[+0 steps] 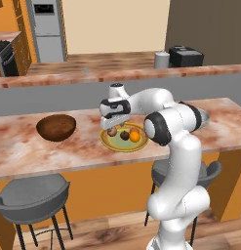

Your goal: Take the fruits from the plate on the dining counter and place two fruits in each bowl.

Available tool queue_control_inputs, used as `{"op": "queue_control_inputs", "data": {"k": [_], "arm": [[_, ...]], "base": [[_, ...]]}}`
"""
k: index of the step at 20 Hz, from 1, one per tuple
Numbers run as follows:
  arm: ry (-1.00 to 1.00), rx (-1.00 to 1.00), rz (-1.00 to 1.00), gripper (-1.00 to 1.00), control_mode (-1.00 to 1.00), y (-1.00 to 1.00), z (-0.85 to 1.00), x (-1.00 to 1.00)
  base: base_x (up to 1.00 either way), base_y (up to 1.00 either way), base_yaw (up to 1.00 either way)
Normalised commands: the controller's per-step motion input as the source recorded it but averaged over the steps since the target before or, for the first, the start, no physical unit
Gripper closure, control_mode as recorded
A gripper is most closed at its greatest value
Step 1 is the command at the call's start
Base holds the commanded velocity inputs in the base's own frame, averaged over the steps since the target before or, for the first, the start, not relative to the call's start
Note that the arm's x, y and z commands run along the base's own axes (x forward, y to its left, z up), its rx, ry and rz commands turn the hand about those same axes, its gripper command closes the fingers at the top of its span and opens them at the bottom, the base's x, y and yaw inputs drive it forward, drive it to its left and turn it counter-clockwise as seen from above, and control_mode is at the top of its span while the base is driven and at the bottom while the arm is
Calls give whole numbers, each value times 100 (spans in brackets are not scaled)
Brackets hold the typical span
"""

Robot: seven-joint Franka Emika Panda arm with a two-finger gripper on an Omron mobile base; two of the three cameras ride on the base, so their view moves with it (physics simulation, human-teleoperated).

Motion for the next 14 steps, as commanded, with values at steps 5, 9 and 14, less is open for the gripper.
{"op": "queue_control_inputs", "data": {"k": [5, 9, 14], "arm": [[0, 0, -7, -100, -100, 0, -17, 24], [0, 0, -5, -100, -100, 0, -17, 19], [0, 0, -5, -100, -100, 2, -17, 18]], "base": [[0, 0, 0], [0, 0, 0], [0, 0, 0]]}}
